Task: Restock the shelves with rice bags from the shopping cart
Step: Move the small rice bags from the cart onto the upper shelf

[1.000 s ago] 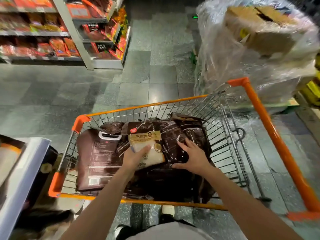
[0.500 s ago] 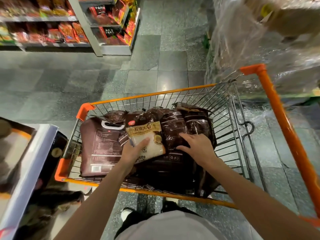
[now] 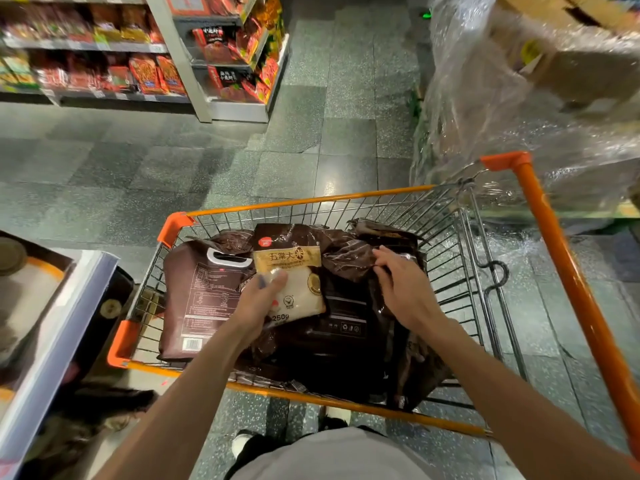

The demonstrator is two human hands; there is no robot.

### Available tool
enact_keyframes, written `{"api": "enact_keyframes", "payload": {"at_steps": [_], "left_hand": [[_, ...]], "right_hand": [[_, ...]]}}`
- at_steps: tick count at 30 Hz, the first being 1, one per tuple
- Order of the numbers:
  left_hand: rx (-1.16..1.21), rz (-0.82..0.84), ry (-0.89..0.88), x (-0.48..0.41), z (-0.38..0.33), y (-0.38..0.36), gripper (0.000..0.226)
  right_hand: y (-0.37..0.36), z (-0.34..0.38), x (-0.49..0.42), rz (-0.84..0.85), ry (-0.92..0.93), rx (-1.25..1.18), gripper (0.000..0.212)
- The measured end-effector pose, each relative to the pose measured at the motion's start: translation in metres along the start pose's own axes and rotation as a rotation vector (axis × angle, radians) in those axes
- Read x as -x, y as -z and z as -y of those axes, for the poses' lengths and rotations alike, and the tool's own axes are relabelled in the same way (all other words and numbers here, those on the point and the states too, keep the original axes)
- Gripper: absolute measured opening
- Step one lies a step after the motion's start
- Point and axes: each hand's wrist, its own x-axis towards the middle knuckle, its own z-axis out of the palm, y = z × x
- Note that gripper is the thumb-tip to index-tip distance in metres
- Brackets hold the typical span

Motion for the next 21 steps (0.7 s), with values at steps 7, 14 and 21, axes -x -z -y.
{"api": "enact_keyframes", "payload": {"at_steps": [7, 14, 21], "left_hand": [[-0.044, -0.055, -0.1, -0.001, -0.009, 0.009, 0.041], [-0.042, -0.078, -0.125, -0.001, -0.008, 0.007, 0.031], [0.087, -0.095, -0.098, 0.01, -0.003, 0.018, 0.027]], "right_hand": [[0.068, 0.037, -0.054, -0.095, 0.056, 0.089, 0.024], [0.068, 0.061, -0.08, 0.097, -0.038, -0.213, 0.021], [0.052, 0.055, -0.083, 0.174, -0.186, -0.39, 0.029]]}}
